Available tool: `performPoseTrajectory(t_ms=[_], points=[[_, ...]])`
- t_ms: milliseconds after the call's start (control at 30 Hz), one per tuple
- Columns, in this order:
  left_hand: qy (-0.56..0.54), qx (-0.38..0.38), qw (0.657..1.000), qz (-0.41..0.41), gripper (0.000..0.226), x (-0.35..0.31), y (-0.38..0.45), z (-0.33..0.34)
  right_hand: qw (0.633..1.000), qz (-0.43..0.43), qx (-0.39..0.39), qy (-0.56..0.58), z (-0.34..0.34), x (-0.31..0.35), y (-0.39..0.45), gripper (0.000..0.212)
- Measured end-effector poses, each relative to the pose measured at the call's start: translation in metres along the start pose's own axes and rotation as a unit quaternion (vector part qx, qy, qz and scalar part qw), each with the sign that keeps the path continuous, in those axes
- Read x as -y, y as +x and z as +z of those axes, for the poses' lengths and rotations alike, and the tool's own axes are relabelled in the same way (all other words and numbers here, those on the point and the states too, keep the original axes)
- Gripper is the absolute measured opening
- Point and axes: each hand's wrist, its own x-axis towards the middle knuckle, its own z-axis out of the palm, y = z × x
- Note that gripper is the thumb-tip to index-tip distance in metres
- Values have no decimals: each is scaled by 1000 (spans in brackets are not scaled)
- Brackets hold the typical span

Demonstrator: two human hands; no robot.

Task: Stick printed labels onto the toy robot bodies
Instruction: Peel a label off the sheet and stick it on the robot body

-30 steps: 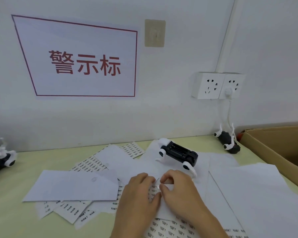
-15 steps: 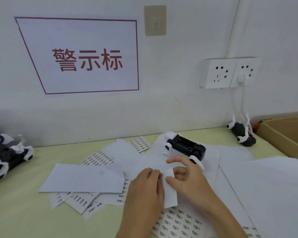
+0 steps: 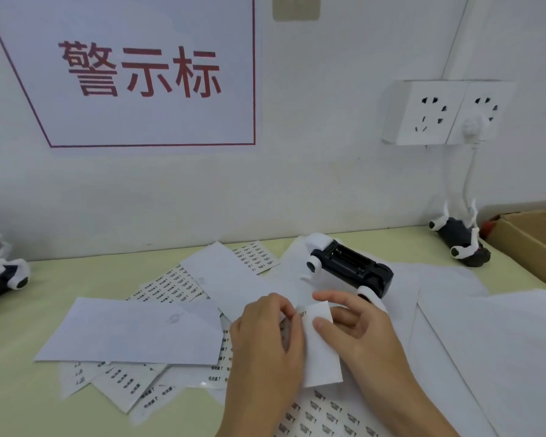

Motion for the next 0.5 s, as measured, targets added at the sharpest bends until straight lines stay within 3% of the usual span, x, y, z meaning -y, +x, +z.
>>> performPoseTrajectory(t_ms=[167,300,400,500], points=[[79,-20,996,27,18,4,-3,6,1000,-12,24,-8,2,0,0,35],[130,-112,978,116,8,4,-1,8,1000,-22,-1,6,2,-4,1,40],[116,-150,970,152,16,6,0,12,999,-17,-17,46,-1,-4,4,40],[118,-105,977,140,38,4,-1,15,995,-17,-22,94,-1,-4,5,34]])
